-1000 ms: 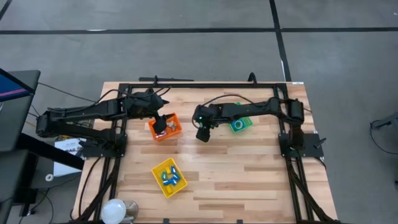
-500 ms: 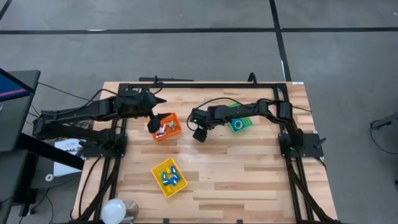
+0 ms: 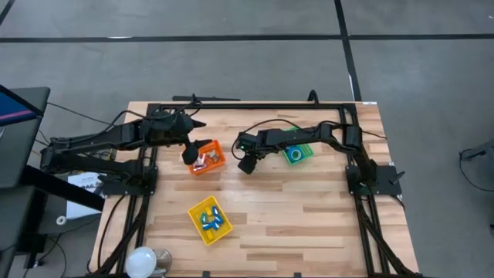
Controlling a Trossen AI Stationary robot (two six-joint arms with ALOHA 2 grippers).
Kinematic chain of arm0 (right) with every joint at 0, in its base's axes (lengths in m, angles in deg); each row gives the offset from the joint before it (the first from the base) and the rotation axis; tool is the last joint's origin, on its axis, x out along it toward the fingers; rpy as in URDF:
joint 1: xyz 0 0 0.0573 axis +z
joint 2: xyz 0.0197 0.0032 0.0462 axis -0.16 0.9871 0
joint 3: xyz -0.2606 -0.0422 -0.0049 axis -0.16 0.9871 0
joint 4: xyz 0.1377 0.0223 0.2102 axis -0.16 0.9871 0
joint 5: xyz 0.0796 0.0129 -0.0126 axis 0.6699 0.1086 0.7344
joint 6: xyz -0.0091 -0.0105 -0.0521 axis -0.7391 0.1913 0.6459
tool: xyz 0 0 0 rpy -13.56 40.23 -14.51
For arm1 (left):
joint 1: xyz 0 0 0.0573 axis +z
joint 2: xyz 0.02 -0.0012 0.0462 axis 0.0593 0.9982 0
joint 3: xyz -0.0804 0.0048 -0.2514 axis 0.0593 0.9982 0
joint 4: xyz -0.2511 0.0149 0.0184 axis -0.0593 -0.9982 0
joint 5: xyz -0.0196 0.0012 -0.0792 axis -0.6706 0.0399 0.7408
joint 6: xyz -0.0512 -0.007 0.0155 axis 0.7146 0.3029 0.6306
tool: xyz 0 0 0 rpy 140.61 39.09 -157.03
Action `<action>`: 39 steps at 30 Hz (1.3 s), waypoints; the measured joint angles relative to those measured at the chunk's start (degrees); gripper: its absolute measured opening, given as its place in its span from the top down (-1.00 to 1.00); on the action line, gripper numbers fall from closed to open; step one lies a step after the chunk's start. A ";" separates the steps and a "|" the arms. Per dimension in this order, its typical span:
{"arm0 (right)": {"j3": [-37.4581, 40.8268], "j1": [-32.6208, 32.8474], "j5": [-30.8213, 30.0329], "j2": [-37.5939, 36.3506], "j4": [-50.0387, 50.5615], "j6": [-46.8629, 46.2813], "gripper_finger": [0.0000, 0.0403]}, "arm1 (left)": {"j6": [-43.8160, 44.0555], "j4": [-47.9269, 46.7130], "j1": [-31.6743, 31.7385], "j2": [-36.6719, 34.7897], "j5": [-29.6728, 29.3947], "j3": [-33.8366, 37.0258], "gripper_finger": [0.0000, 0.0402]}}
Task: Pick and place Stapler, Stapler remover, tape
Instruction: Put the green stapler into the yellow basket
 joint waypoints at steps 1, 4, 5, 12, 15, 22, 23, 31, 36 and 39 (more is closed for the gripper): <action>0.00 0.00 0.69 0.00 -0.01 -0.01 0.10 | -0.01 0.03 0.00 0.00 0.00 0.00 -0.48; 0.00 -0.04 0.64 0.00 -0.62 -0.29 0.19 | 0.02 0.20 0.00 0.00 0.00 0.00 -0.48; 0.00 -0.04 0.45 0.00 -0.82 -0.31 0.21 | 0.01 0.20 0.00 0.00 0.00 0.00 -0.48; 0.00 -0.48 1.50 0.00 -0.86 -1.77 0.02 | 0.02 0.20 0.00 0.00 0.00 0.00 -0.48; 0.00 -0.48 1.54 0.00 -0.86 -1.81 -0.14 | 0.02 0.20 0.00 0.00 0.00 0.00 -0.48; 0.02 -0.45 2.62 0.00 -0.85 -2.56 -0.30 | 0.02 0.22 0.00 0.00 0.01 0.00 -0.48; 0.02 -0.44 2.44 0.00 -1.18 -2.56 -0.30 | 0.02 0.23 0.00 0.00 0.00 0.00 -0.48; 0.19 -0.57 2.53 1.76 -2.64 -2.26 -0.21 | 0.02 0.71 0.00 0.00 0.00 0.00 -0.48; -0.12 -0.33 3.58 2.58 -2.90 -2.11 -0.09 | 0.02 1.25 0.00 0.00 0.00 0.00 -0.48; -0.07 0.11 2.62 2.60 -3.03 -1.79 0.04 | -0.02 1.24 0.00 0.00 0.02 0.00 -0.48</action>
